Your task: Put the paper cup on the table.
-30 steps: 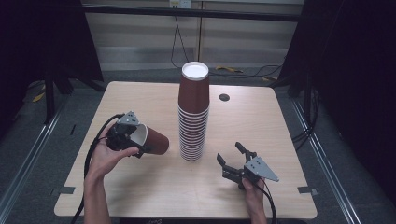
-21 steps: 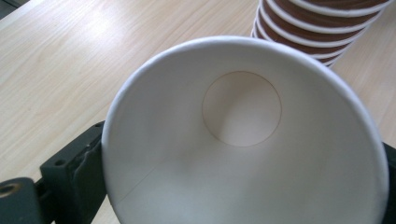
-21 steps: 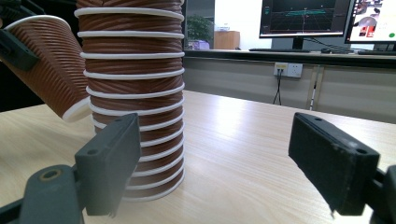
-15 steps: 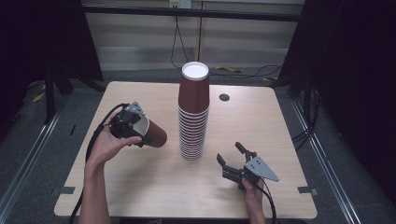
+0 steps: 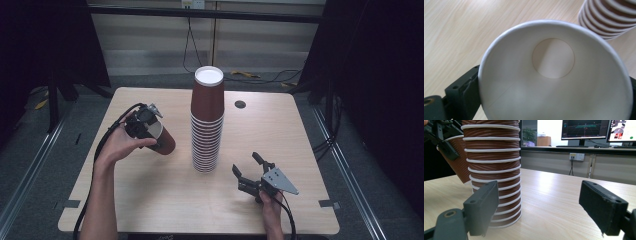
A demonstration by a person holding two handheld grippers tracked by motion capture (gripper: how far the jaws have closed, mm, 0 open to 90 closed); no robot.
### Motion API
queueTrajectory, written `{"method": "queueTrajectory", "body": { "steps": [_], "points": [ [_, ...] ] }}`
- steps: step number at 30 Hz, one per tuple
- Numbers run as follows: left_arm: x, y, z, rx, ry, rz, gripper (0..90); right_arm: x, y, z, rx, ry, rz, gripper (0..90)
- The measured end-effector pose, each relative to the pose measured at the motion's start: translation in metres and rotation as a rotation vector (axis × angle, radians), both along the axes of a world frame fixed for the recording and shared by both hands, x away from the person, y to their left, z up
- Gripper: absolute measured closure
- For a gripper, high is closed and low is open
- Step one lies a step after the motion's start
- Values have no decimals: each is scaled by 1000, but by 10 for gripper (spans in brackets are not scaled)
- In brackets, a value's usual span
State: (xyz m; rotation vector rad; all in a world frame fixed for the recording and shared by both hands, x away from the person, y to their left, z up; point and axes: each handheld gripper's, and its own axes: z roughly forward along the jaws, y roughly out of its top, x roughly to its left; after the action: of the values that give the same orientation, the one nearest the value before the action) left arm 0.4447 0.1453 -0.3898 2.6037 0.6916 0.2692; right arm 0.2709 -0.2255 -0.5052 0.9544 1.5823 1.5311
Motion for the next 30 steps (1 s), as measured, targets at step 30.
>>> {"method": "queueTrajectory", "body": {
  "steps": [30],
  "points": [
    [11, -27, -33, 102, 22, -74, 37, 1, 1, 0, -6, 2, -4, 168]
  ]
}}
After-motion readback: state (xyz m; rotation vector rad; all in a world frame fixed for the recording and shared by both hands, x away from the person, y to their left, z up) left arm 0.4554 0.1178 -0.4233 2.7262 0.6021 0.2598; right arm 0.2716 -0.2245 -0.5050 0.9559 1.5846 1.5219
